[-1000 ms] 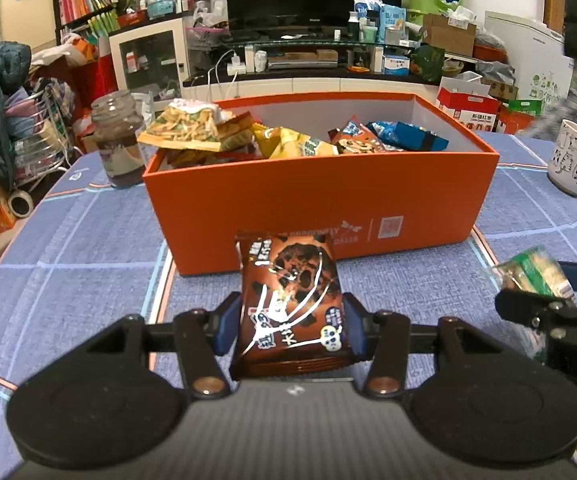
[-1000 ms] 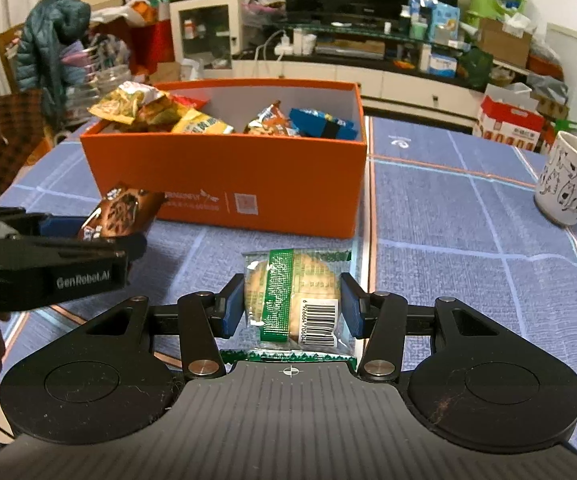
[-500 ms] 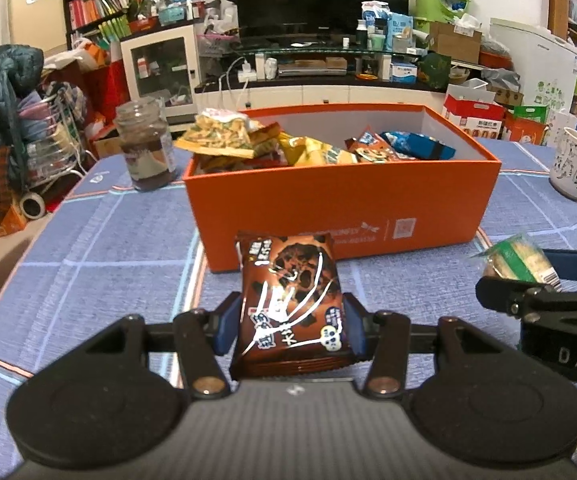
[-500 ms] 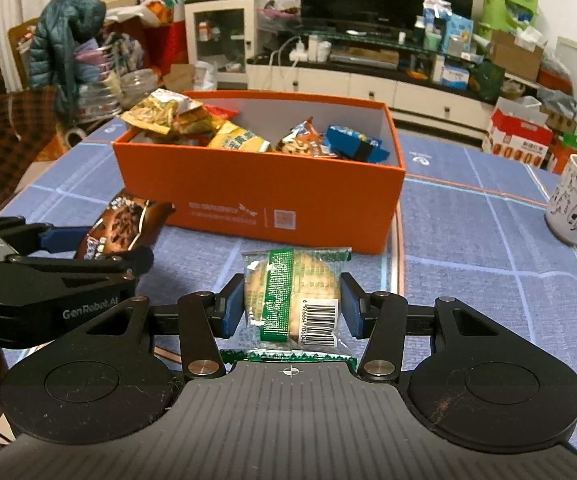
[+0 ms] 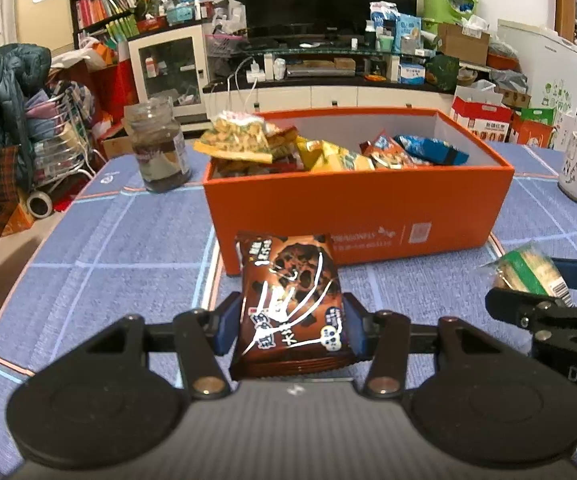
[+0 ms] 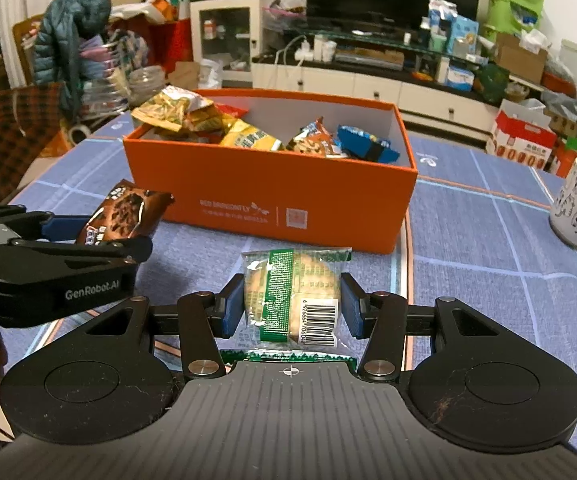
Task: Organize snacks
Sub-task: 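Carry both packets over the orange box and release them inside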
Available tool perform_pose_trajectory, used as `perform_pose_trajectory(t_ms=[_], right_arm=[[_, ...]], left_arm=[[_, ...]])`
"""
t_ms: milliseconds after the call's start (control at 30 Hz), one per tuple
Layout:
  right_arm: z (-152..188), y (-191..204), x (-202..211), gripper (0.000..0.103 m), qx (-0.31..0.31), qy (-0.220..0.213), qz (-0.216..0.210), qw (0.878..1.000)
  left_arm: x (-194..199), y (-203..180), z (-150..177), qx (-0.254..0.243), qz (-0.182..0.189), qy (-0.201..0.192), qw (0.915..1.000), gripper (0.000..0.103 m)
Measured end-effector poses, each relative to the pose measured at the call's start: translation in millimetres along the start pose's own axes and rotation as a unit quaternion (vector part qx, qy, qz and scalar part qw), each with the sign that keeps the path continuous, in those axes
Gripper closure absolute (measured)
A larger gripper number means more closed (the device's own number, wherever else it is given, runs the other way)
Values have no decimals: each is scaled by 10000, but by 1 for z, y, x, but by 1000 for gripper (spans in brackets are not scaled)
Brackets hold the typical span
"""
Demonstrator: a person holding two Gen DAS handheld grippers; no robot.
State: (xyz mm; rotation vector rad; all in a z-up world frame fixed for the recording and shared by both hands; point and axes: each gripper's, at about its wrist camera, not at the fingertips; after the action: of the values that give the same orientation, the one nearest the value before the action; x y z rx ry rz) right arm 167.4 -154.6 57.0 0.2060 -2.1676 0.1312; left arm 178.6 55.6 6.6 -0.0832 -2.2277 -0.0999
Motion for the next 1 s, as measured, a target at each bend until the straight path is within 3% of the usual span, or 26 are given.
perform_pose_trajectory(t_ms=[233,467,867,1000], right_arm=[[-14,-2,26,67,17,-338,-11,9994],[-50,-22,50,67,-170,-756,32,9970],[-128,-50,21,66,-385,-1016,52,9941],[-147,-57,5,66,-559,-1093,-236,9922]], left_arm=[[20,6,-11,92,45,-315,9995,52],[42,14,-49,98,85,-706,9974,52],[-3,1,-119,95,-97,-528,9985,52],[-18,-2,-132,86,-230,-513,9984,52]])
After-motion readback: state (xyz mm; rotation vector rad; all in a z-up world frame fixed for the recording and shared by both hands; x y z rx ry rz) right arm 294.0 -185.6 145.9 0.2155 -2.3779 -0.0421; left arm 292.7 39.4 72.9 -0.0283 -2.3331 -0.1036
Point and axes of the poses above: each gripper's, at about its wrist camera, not at the fingertips, and x roughly against the way its jaws point, y to its left, z to its underside, and after that the axes turned 14 degrees about y, right-handed
